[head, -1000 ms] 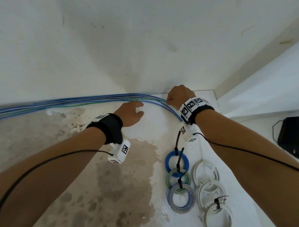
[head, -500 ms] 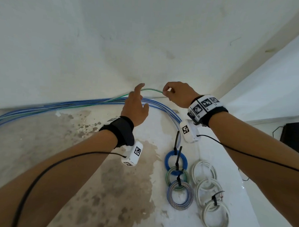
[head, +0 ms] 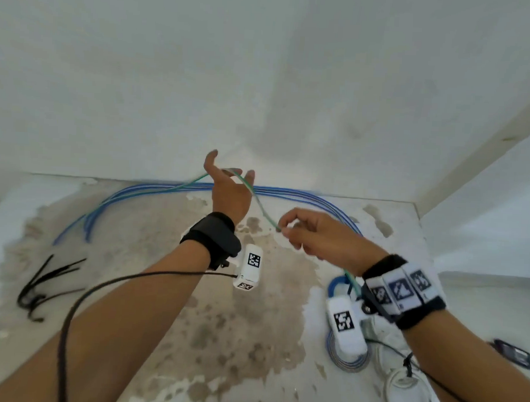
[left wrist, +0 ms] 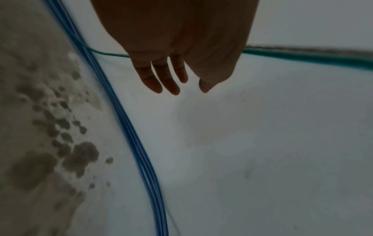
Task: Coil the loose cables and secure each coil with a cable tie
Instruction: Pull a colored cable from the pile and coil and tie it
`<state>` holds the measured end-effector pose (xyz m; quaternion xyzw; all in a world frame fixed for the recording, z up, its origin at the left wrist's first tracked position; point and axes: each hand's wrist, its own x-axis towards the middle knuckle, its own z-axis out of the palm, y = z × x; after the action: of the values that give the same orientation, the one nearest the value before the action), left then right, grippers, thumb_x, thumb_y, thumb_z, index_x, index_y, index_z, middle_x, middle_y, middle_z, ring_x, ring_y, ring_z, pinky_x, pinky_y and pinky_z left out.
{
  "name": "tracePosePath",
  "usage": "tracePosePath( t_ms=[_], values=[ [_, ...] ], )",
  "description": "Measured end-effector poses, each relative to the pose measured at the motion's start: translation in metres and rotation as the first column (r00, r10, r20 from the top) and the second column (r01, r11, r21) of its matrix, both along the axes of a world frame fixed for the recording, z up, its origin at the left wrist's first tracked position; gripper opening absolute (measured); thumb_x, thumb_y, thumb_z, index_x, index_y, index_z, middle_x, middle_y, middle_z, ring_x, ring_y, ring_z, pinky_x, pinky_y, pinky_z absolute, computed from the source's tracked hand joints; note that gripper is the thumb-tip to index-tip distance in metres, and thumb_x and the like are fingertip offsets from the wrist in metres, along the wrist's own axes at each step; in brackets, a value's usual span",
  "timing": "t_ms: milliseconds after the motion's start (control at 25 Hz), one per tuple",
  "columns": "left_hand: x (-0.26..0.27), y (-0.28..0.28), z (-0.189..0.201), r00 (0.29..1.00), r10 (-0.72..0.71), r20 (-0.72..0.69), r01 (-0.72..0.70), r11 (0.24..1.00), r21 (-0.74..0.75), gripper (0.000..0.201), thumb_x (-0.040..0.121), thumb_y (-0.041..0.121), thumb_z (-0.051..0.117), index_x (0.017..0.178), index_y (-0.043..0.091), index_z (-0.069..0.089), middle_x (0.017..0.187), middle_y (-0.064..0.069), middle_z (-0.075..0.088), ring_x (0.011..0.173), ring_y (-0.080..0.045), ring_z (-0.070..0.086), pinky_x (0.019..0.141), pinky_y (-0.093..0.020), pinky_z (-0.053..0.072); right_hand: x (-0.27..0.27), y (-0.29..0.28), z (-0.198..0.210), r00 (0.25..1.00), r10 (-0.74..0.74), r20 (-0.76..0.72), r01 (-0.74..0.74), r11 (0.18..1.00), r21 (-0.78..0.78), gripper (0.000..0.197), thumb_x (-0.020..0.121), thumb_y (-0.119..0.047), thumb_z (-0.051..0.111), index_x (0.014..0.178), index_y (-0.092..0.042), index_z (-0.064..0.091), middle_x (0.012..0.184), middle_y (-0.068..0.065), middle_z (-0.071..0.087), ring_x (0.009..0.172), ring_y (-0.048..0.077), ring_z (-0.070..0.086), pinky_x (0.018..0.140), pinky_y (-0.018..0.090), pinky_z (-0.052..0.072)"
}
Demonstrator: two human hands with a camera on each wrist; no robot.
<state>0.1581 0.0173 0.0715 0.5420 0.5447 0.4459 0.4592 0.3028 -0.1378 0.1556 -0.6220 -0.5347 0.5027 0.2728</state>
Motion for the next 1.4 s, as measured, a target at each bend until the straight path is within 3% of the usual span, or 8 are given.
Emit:
tracePosePath(
  t_ms=[120, 360, 480, 560, 680, 840, 1120, 1400],
  values=[
    [-0.051, -0.014, 0.024, 0.980, -0.020, -0.196, 0.045, 0.991, 0.127, 0.018, 0.101, 0.014, 0.049, 0.109, 0.026, 0.060, 0.093, 0.002, 0.064, 0.073, 0.002, 0.058, 0.064, -0.007, 0.038, -0.035, -0.020, -0.022, 1.000, -0.010, 0.012, 0.010, 1.000, 0.021, 0.013, 0.101, -0.024, 0.060, 0.113, -0.021, 0.061, 0.074, -0.007, 0.050, 0.055, 0.002, 0.043, 0.057, 0.017, 0.037],
    [-0.125, -0.085, 0.047, 0.924, -0.215, -0.315, 0.289, 0.934, 0.212, 0.023, 0.105, 0.029, 0.048, 0.091, 0.037, 0.065, 0.065, 0.005, 0.059, 0.059, -0.006, 0.051, 0.062, -0.025, 0.040, -0.123, 0.002, -0.048, 0.978, -0.191, 0.079, 0.164, 0.950, 0.265, 0.045, 0.099, -0.027, 0.060, 0.138, -0.043, 0.044, 0.071, -0.003, 0.052, 0.059, 0.008, 0.049, 0.060, 0.021, 0.044],
    [-0.153, -0.111, 0.056, 0.901, -0.386, -0.197, 0.423, 0.882, 0.207, 0.024, 0.105, 0.029, 0.050, 0.105, 0.028, 0.074, 0.091, 0.012, 0.074, 0.084, -0.001, 0.067, 0.082, -0.022, 0.050, -0.162, 0.020, -0.059, 0.993, -0.117, -0.028, 0.120, 0.952, 0.282, 0.050, 0.093, -0.016, 0.058, 0.141, -0.028, 0.051, 0.095, 0.010, 0.066, 0.081, 0.017, 0.064, 0.078, 0.034, 0.054],
    [-0.173, -0.118, 0.057, 0.873, -0.456, -0.173, 0.484, 0.852, 0.201, 0.026, 0.104, 0.026, 0.052, 0.121, 0.023, 0.071, 0.099, 0.014, 0.073, 0.085, 0.003, 0.065, 0.084, -0.018, 0.049, -0.183, 0.025, -0.062, 0.995, -0.095, 0.021, 0.085, 0.954, 0.287, 0.023, 0.090, -0.012, 0.051, 0.101, -0.024, 0.068, 0.081, 0.007, 0.064, 0.069, 0.015, 0.060, 0.068, 0.043, 0.051],
    [-0.221, -0.108, 0.045, 0.919, -0.364, -0.153, 0.385, 0.912, 0.142, 0.049, 0.099, 0.019, 0.061, 0.147, 0.023, 0.049, 0.079, 0.008, 0.057, 0.066, -0.001, 0.049, 0.073, -0.011, 0.041, -0.206, 0.019, -0.046, 0.950, -0.300, 0.088, 0.252, 0.900, 0.355, 0.022, 0.101, -0.024, 0.058, 0.083, -0.028, 0.070, 0.066, -0.008, 0.065, 0.058, 0.004, 0.059, 0.061, 0.024, 0.050],
    [-0.273, -0.094, 0.016, 0.826, -0.503, -0.254, 0.515, 0.857, -0.021, 0.066, 0.096, 0.029, 0.064, 0.153, 0.034, 0.032, 0.140, 0.016, 0.050, 0.124, 0.000, 0.049, 0.103, -0.024, 0.039, -0.237, 0.009, -0.002, 0.936, -0.351, -0.014, 0.348, 0.920, 0.179, 0.037, 0.102, -0.045, 0.055, 0.080, -0.022, 0.075, 0.054, -0.008, 0.054, 0.049, 0.007, 0.049, 0.054, 0.019, 0.041],
    [-0.255, -0.116, 0.042, 0.640, -0.690, 0.339, 0.763, 0.624, -0.169, 0.030, 0.109, 0.027, 0.038, 0.117, 0.015, 0.064, 0.082, -0.008, 0.070, 0.081, -0.022, 0.069, 0.085, -0.035, 0.056, -0.253, 0.000, 0.025, 0.867, -0.492, -0.073, 0.495, 0.869, 0.020, 0.026, 0.102, -0.037, 0.058, 0.105, -0.018, 0.075, 0.058, -0.007, 0.042, 0.041, 0.003, 0.041, 0.044, 0.021, 0.031],
    [-0.225, -0.066, 0.023, 0.871, -0.489, 0.048, 0.486, 0.841, -0.237, 0.012, 0.099, 0.027, 0.059, 0.095, 0.017, 0.065, 0.094, -0.003, 0.075, 0.081, -0.021, 0.071, 0.075, -0.037, 0.057, -0.214, -0.018, 0.055, 0.670, -0.671, -0.317, 0.742, 0.624, 0.247, 0.014, 0.102, -0.027, 0.059, 0.112, -0.017, 0.059, 0.072, -0.006, 0.042, 0.049, 0.006, 0.034, 0.047, 0.021, 0.031]
  ],
)
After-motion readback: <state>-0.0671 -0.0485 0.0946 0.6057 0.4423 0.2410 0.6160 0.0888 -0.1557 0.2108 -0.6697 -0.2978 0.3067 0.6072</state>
